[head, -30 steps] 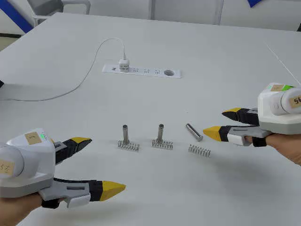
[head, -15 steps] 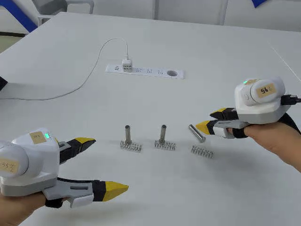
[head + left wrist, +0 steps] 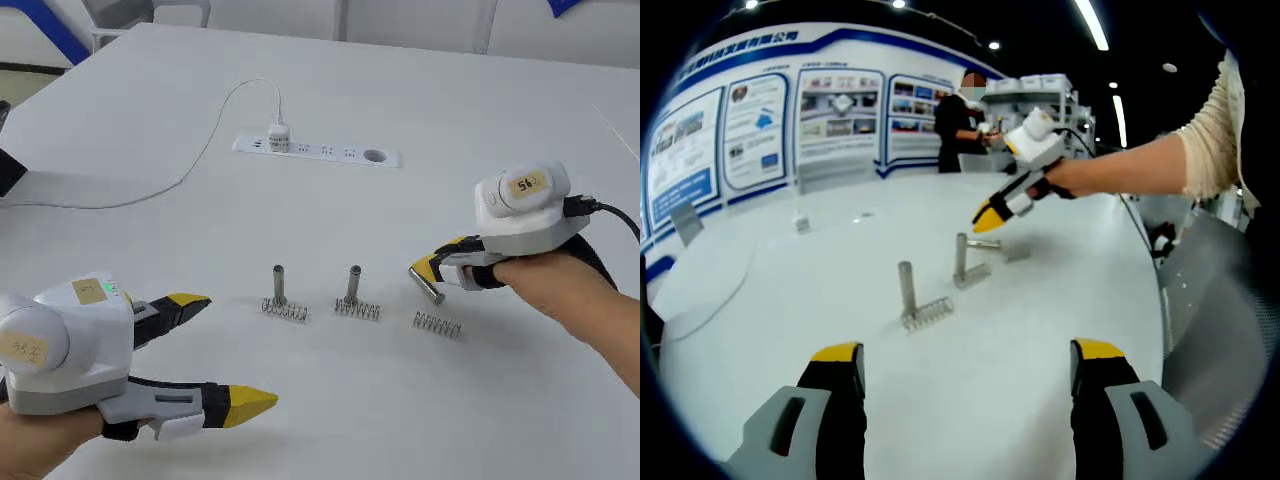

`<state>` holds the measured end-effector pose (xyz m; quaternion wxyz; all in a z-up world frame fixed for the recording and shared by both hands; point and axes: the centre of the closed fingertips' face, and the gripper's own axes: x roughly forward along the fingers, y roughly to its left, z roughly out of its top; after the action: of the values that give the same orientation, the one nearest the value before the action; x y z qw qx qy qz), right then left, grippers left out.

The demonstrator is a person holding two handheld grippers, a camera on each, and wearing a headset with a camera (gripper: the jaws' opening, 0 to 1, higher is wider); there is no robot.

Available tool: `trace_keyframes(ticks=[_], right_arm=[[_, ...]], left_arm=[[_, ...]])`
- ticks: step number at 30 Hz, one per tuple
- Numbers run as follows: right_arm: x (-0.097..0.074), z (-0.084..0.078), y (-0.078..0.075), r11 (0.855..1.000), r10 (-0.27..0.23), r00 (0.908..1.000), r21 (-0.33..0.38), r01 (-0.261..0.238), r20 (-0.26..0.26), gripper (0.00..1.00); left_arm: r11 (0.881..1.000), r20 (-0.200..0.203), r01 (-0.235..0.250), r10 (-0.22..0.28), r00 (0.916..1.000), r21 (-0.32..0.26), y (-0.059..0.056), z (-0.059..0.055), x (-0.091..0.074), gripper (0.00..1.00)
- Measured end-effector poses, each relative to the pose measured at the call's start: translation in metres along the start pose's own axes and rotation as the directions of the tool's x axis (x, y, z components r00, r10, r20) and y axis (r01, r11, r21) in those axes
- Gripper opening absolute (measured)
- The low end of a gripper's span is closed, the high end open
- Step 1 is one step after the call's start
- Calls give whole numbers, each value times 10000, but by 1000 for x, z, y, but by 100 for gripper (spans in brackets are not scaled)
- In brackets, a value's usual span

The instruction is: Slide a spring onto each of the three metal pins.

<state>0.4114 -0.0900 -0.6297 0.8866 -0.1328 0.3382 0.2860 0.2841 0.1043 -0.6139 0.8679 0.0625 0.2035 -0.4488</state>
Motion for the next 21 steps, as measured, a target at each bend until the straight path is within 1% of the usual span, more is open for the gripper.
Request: trace_keyframes(ticks=[5,9,14,19,21], right_arm=[[6,0,3,10000,17,9999,58,-16,-107,19],[11,-3,4,9999,-65,9995,87,67,-318,17],[15,-7,3,9998,-70,9983,200,82,-582,14],[17,-10,4,9996,-59,9974,257,78,-720,13],[18,-12,3,9996,-146,9964,236,166,-838,12]], left_arm=[[10000,39,-6,6,10000,-55,1,1,1,85],[10000,35,-8,8,10000,-89,2,1,1,85],[9998,-3,7,-7,10000,-206,2,-3,2,84],[9997,-16,46,-46,10000,-259,1,-5,2,84],[9996,-11,50,-50,10000,-268,1,-6,2,84]])
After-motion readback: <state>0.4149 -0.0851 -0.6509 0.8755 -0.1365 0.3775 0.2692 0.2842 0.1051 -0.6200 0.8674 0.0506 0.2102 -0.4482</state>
